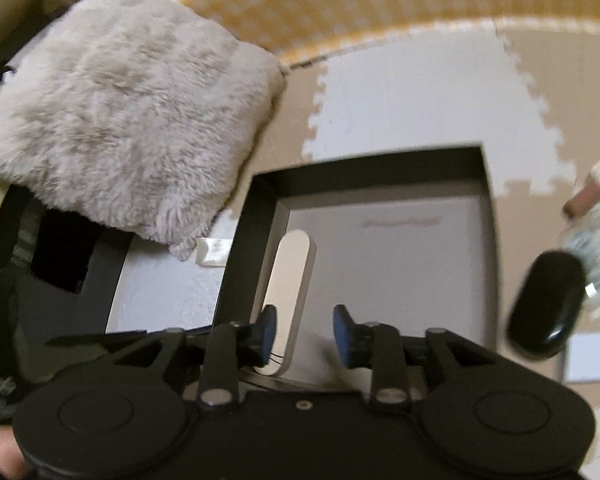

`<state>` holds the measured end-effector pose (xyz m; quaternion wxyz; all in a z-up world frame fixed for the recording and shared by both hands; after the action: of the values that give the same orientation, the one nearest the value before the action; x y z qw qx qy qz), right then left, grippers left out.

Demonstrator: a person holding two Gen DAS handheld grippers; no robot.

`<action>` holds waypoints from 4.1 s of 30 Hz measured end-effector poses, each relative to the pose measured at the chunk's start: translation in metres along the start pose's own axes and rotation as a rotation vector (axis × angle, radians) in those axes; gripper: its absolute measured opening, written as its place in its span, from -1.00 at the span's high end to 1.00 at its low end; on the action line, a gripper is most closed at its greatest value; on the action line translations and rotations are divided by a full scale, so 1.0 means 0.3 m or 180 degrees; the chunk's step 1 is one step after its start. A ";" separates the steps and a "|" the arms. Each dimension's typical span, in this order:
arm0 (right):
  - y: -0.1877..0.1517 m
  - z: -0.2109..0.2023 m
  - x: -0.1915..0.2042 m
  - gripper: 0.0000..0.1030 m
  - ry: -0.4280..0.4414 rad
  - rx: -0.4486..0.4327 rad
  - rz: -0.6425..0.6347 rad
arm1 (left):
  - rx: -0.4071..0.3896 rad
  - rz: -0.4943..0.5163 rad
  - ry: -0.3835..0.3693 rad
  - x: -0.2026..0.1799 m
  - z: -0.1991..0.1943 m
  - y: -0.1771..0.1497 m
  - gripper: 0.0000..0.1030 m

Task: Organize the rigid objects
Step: 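Carry the wooden stick with the right tool into the black box and release, then move the right tool to the clear plastic case and grasp it, then lower the clear case into the black box and open the right tool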

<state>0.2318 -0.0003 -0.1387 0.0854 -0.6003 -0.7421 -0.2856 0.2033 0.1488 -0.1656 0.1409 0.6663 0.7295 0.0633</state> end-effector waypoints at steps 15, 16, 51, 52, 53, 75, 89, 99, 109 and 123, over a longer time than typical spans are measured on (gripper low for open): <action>0.039 -0.340 -0.048 -0.95 -0.0165 -0.0835 -0.0653 | -0.0012 0.0017 0.0078 -0.008 0.000 -0.003 0.92; 0.038 -0.358 -0.059 -0.96 -0.0212 -0.0885 -0.0702 | -0.0013 0.0020 0.0077 -0.007 0.000 -0.003 0.92; 0.043 -0.108 -0.644 -1.00 -0.1388 -0.0216 -0.1006 | 0.0009 0.0034 0.0194 -0.021 0.009 -0.003 0.92; 0.043 -0.093 -0.643 -1.00 -0.1388 -0.0180 -0.1024 | 0.0010 0.0035 0.0194 -0.020 0.010 -0.003 0.92; 0.044 -0.082 -0.643 -1.00 -0.1410 -0.0153 -0.1035 | 0.0011 0.0034 0.0194 -0.021 0.010 -0.003 0.92; 0.096 -0.035 -0.660 -0.42 -0.1293 -0.0039 -0.0516 | 0.0014 0.0024 0.0186 -0.018 0.014 -0.005 0.92; 0.088 -0.282 -0.395 -0.42 -0.0587 -0.0689 -0.0146 | 0.0015 0.0021 0.0184 -0.019 0.014 -0.003 0.92; 0.037 -0.135 -0.116 -0.42 0.0059 -0.0393 -0.0178 | 0.0016 0.0022 0.0180 -0.020 0.015 -0.006 0.91; -0.001 0.101 -0.028 -0.42 -0.0276 -0.0079 0.0139 | 0.0022 -0.0002 0.0144 -0.021 0.013 -0.005 0.91; -0.058 0.167 -0.090 -0.12 -0.0199 0.0389 0.0548 | 0.0033 -0.0003 0.0135 -0.021 0.012 -0.004 0.91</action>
<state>0.2335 0.0013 -0.1982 0.1228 -0.6641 -0.7062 -0.2126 0.2037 0.1420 -0.1686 0.1219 0.6652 0.7330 0.0736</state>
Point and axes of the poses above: each gripper's, at about its wrist camera, not at the fingertips, and z roughly the way its jaws point, x to its left, y to its top, the point moved 7 cm from there along z, roughly the way its jaws point, and after that the axes turned 7 degrees about x, right-handed, at the moved point
